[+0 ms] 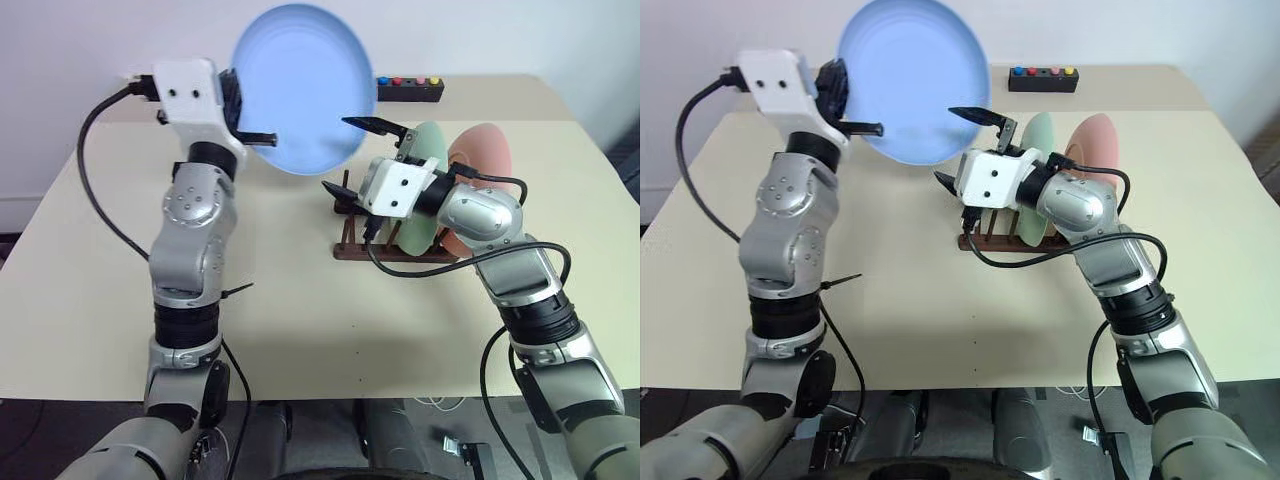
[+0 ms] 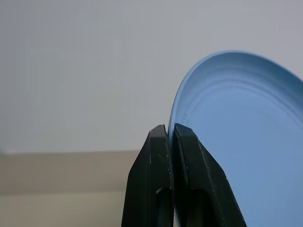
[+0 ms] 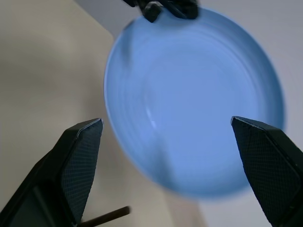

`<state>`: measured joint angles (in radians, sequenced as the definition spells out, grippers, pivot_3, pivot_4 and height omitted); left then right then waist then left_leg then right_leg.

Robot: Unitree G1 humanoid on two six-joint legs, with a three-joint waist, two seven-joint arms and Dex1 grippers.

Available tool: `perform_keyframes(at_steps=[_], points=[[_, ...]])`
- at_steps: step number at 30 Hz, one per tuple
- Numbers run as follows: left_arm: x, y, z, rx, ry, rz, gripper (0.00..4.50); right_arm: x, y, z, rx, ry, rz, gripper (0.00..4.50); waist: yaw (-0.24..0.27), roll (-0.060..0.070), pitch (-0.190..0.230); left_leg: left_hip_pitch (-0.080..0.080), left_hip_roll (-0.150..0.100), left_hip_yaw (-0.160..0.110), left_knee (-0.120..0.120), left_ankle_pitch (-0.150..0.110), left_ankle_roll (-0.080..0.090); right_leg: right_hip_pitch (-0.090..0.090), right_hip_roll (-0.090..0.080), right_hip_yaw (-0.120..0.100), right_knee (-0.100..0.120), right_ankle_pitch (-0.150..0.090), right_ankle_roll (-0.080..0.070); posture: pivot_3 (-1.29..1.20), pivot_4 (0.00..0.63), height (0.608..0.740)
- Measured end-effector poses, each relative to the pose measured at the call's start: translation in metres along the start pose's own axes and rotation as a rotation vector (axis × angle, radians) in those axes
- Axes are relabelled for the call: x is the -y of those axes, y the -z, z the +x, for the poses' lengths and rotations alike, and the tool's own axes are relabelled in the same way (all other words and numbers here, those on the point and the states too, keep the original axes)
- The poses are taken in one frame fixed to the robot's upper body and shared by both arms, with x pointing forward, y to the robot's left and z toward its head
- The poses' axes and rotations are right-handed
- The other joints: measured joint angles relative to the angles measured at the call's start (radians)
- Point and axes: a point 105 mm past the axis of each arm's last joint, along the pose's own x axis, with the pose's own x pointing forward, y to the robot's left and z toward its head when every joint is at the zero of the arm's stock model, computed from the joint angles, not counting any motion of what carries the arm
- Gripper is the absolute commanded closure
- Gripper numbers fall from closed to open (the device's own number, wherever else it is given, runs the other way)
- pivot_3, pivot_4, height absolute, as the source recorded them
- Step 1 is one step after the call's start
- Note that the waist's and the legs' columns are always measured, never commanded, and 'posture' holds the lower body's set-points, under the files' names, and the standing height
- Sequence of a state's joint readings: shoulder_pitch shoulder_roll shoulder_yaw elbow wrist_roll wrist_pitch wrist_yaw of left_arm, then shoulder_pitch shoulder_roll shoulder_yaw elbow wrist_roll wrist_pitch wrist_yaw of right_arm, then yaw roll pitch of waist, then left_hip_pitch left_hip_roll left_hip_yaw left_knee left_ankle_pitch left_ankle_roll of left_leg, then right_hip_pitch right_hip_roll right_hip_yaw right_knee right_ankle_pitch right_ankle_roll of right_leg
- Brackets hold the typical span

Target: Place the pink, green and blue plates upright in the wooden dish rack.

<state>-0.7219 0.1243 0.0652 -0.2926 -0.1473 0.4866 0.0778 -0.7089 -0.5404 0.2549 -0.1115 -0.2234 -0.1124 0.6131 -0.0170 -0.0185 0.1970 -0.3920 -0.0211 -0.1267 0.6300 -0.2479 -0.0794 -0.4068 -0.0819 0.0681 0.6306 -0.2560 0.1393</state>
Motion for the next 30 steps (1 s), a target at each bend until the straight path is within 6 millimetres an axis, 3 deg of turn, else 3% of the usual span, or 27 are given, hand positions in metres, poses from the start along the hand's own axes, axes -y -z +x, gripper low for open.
perform_keyframes(at_steps=[6,10,15,29,30], points=[[0.014,-0.006,-0.003,0.021,0.036,-0.026,4.48,-0.014,0.009,0.004,-0.027,-0.052,-0.065,0.07,-0.001,0.0,0.0,0.0,0.0,0.0,0.0,0.0,0.0,0.0,0.0,0.0,0.0,0.0,0.0,0.0,0.15,0.74],[0.015,-0.006,-0.003,0.016,0.039,-0.026,4.5,-0.017,0.011,0.004,-0.035,-0.065,-0.099,1.81,0.0,0.0,0.0,0.0,0.0,0.0,0.0,0.0,0.0,0.0,0.0,0.0,0.0,0.0,0.0,0.0,0.15,0.74],[0.015,-0.008,-0.004,0.014,0.044,-0.028,4.5,-0.018,0.013,0.005,-0.048,-0.071,-0.141,4.44,-0.001,0.0,0.0,0.0,0.0,0.0,0.0,0.0,0.0,0.0,0.0,0.0,0.0,0.0,0.0,0.0,0.15,0.74],[0.012,-0.004,-0.005,-0.017,0.037,-0.114,4.5,-0.022,0.016,0.006,-0.059,-0.068,-0.206,4.44,-0.001,0.0,0.0,0.0,0.0,0.0,0.001,0.0,0.0,0.0,0.0,0.0,0.0,0.0,0.0,0.0,0.15,0.74],[0.011,-0.004,-0.005,-0.017,0.038,-0.121,4.19,-0.022,0.016,0.006,-0.058,-0.068,-0.21,4.49,-0.001,0.0,0.0,0.0,0.0,0.0,0.001,0.0,0.0,0.0,0.0,0.0,0.0,0.0,0.0,0.0,0.15,0.74]])
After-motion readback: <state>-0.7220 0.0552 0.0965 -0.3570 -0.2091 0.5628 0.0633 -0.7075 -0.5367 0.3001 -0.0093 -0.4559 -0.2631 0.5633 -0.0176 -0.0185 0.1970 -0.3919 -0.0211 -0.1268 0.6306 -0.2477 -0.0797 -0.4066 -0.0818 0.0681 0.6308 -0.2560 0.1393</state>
